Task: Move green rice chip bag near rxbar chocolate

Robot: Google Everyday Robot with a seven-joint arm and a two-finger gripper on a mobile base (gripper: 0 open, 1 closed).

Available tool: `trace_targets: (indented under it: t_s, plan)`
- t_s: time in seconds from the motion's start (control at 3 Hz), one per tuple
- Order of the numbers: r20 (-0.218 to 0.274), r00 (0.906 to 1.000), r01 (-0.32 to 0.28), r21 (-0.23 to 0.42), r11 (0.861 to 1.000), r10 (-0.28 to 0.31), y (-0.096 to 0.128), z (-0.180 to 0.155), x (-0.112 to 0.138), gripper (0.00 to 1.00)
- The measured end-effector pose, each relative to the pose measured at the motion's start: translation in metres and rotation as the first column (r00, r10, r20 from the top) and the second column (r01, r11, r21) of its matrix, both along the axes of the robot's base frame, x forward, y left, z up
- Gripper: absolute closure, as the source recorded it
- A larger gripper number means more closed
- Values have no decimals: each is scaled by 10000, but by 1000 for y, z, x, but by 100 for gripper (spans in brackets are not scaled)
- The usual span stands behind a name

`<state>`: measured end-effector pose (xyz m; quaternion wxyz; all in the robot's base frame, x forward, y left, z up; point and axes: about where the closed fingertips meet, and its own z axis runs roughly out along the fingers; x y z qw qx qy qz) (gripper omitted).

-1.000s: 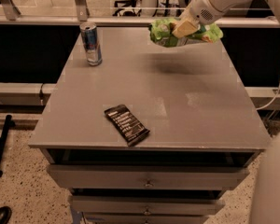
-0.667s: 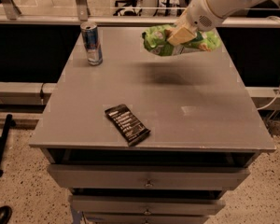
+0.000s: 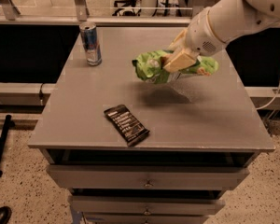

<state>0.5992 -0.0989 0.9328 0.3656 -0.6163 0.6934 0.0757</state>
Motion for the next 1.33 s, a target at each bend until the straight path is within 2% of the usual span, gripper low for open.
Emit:
trace_targets:
  t_s: [0.33,0.67,1.0,1.33]
  plan:
    - [1,9978,-668,-14,9978,668,13,-6,-24,100]
    - [-107,9922,-1240,23,9923,1241,30,-18,-40,87]
    - [-132,9859,-1665,29,9860,1666,48,-32,-49,56]
    - [-81,9831,-1831,-10,9831,1831,55,-38,-52,32]
